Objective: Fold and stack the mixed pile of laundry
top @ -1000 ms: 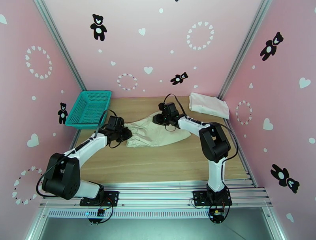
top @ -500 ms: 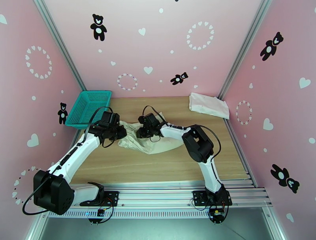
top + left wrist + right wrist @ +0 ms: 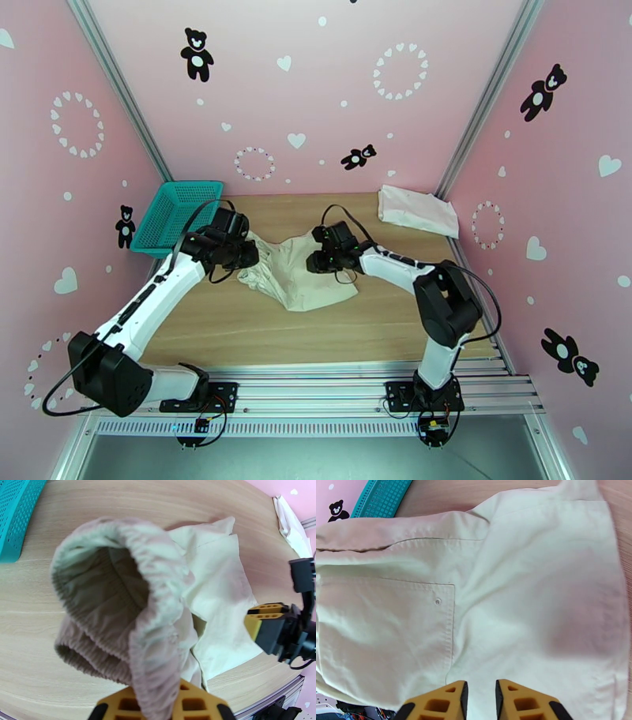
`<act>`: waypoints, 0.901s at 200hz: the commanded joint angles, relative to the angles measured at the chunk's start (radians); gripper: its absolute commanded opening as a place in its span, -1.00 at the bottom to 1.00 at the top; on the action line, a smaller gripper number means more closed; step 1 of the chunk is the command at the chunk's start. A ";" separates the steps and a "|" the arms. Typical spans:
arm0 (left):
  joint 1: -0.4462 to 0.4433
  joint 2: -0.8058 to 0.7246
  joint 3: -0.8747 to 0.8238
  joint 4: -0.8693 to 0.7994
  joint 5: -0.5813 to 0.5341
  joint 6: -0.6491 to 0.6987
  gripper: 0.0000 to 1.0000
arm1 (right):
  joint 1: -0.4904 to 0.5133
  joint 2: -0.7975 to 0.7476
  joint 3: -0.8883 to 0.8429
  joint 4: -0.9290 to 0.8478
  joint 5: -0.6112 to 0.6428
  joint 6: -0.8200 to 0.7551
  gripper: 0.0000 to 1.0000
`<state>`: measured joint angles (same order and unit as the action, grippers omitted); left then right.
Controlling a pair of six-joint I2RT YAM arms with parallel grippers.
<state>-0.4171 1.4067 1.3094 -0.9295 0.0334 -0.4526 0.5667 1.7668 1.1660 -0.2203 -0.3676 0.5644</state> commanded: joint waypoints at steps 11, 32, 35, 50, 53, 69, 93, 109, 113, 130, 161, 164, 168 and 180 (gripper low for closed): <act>-0.082 0.096 0.117 -0.061 -0.132 -0.074 -1.00 | -0.022 -0.039 -0.102 -0.013 0.020 -0.026 -0.49; -0.138 0.156 0.192 -0.094 -0.204 -0.119 -1.00 | -0.055 -0.079 -0.159 0.000 0.038 -0.043 -0.49; -0.144 0.163 0.202 -0.094 -0.205 -0.122 -1.00 | -0.060 -0.085 -0.165 -0.004 0.044 -0.046 -0.49; -0.173 0.211 0.254 -0.114 -0.217 -0.140 -1.00 | -0.088 -0.117 -0.198 -0.004 0.063 -0.058 -0.48; -0.179 0.220 0.264 -0.119 -0.218 -0.142 -1.00 | -0.093 -0.122 -0.205 0.003 0.062 -0.057 -0.47; -0.204 0.273 0.320 -0.154 -0.252 -0.170 -1.00 | -0.147 -0.139 -0.257 0.060 0.000 -0.027 -0.44; -0.243 0.318 0.370 -0.163 -0.277 -0.229 -1.00 | -0.195 -0.137 -0.303 0.125 -0.043 -0.001 -0.42; -0.271 0.353 0.408 -0.166 -0.276 -0.250 -1.00 | -0.197 -0.106 -0.307 0.170 -0.065 0.006 -0.42; -0.278 0.365 0.423 -0.173 -0.276 -0.255 -1.00 | -0.197 -0.092 -0.307 0.185 -0.078 0.011 -0.42; -0.307 0.424 0.495 -0.208 -0.282 -0.270 -1.00 | -0.197 -0.036 -0.311 0.250 -0.105 0.043 -0.44; -0.345 0.504 0.559 -0.195 -0.253 -0.310 -1.00 | -0.198 0.038 -0.329 0.319 -0.103 0.081 -0.46; -0.346 0.510 0.560 -0.191 -0.250 -0.315 -1.00 | -0.198 0.039 -0.331 0.322 -0.104 0.083 -0.46; -0.348 0.519 0.562 -0.186 -0.247 -0.322 -1.00 | -0.198 0.038 -0.335 0.326 -0.104 0.087 -0.47; -0.348 0.541 0.559 -0.165 -0.239 -0.339 -0.94 | -0.198 0.019 -0.352 0.335 -0.096 0.094 -0.46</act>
<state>-0.7563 1.9060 1.8412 -1.1149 -0.2207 -0.7334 0.3649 1.7790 0.8482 0.0647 -0.4614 0.6209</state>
